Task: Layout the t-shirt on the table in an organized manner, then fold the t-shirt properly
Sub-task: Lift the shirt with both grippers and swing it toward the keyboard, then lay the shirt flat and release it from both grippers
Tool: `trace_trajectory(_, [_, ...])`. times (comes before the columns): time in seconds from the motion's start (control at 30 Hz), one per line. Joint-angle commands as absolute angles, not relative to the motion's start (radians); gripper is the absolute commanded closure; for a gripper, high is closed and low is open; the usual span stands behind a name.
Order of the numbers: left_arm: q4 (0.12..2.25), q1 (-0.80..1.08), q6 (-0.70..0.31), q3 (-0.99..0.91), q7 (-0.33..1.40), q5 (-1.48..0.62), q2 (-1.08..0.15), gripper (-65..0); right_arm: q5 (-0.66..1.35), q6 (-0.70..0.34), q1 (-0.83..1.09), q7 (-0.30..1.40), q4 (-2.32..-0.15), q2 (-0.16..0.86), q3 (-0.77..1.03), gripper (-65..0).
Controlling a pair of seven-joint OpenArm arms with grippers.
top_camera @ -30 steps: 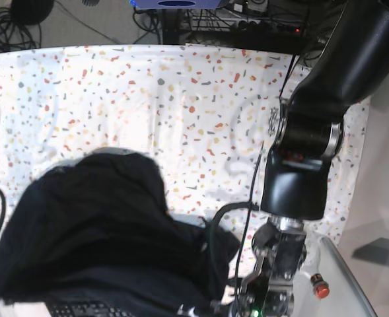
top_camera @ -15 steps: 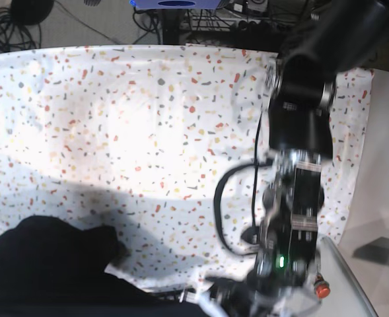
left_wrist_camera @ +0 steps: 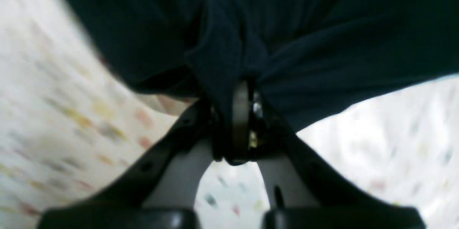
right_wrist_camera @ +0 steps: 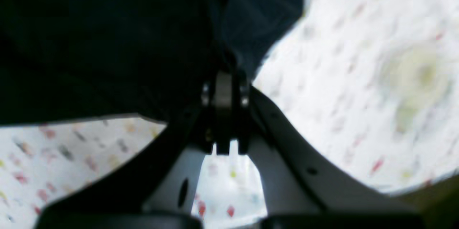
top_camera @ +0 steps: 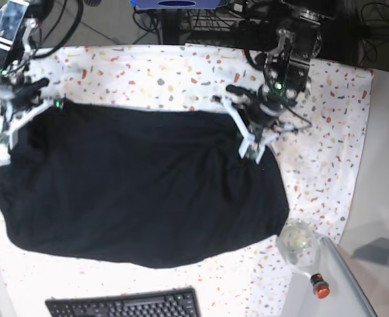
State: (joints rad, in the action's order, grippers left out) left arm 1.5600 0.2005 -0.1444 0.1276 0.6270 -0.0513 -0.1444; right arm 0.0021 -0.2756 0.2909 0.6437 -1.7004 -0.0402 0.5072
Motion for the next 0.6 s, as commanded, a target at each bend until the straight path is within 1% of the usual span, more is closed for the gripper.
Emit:
trace_trajectory(0.0, [1.554, 0.203, -0.140, 0.125, 0.579, -0.053, -0.154, 0.0, 0.004, -0.269, 0.306, 0.611, -1.704, -0.038, 0.513, 0.0])
trace_trajectory(0.1, [1.511, 0.229, -0.139, 0.125, 0.549, -0.053, -0.157, 0.0, 0.005, -0.266, 0.357, 0.573, -1.684, -0.045, 0.516, 0.0])
trace_trajectory(0.27, [1.514, 0.242, -0.139, 0.125, 0.549, -0.053, -0.159, 0.0, 0.004, -0.260, 0.389, 0.552, -1.679, -0.047, 0.518, 0.0])
trace_trajectory(0.43, [1.512, 0.242, -0.139, 0.125, 0.549, -0.053, -0.159, 0.0, 0.008, -0.168, 0.374, 0.552, -1.633, -0.070, 0.607, 0.0])
trace_trajectory(0.5, [1.509, 0.242, -0.139, 0.125, 0.550, -0.053, -0.159, 0.0, 0.008, -0.168, 0.361, 0.572, -1.624, -0.077, 0.650, 0.0])
trace_trajectory(0.57, [1.509, 0.242, -0.139, 0.122, 0.550, -0.054, -0.159, 0.0, 0.012, -0.168, 0.351, 0.634, -1.621, -0.079, 0.679, 0.0])
